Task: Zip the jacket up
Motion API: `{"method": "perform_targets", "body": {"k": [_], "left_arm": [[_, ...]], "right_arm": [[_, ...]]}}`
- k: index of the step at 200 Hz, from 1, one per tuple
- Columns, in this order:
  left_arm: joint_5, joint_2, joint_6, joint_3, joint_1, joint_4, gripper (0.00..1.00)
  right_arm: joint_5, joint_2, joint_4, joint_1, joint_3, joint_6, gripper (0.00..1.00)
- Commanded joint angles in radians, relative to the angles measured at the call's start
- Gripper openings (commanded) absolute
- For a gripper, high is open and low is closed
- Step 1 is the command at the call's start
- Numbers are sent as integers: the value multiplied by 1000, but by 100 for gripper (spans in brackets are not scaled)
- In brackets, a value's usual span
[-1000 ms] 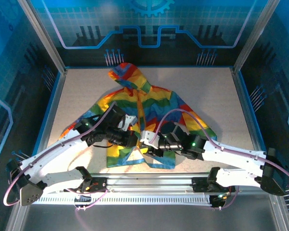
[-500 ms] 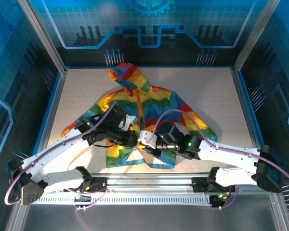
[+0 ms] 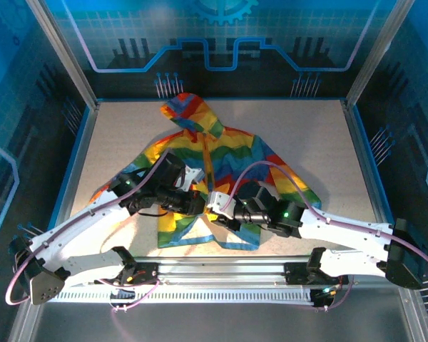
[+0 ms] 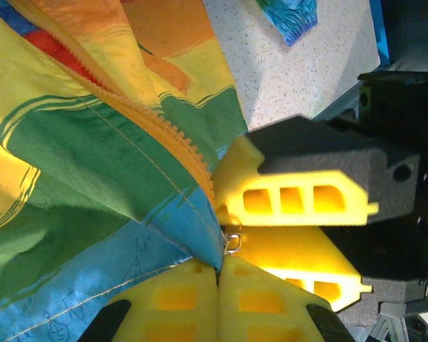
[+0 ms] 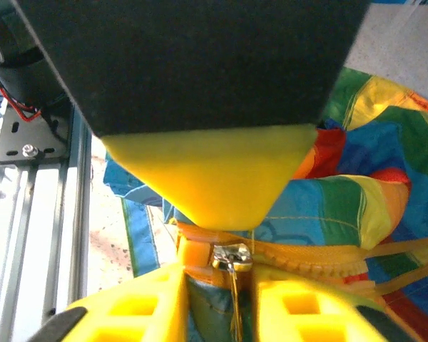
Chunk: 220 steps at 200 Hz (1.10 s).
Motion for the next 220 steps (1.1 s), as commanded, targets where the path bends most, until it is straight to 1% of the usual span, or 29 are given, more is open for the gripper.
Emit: {"method": "perform_targets", "body": {"k": [1,15,60,83,107,129,169,200,220], "left_arm": [[24,-22,21,9,6,-29,0],[24,-23,21,12,6,-29,0],[22,-22,29,9,5,-35,0],[19,-23,31,5,5,-40,0],[18,-27,32,2,5,-41,0],[20,-31,32,2,5,-43,0],[22,-32,33,3,6,-44,0],[28,-33,32,3,6,-43,0],[29,-34,30,3,6,-41,0]], "right_arm": [[-11,-18,21,-3,-9,4,34],[-18,-18,16,-2,-6,5,35],[-52,-23,-10,-2,9,8,34],[-79,-36,-38,-3,18,8,41],[-103,-58,-58,-4,21,7,44],[-105,-73,-85,-5,26,-7,44],[-88,-83,-97,-25,31,-25,40],[-47,-62,-86,-28,44,-33,38],[-48,-40,-78,-28,53,-43,37]]}}
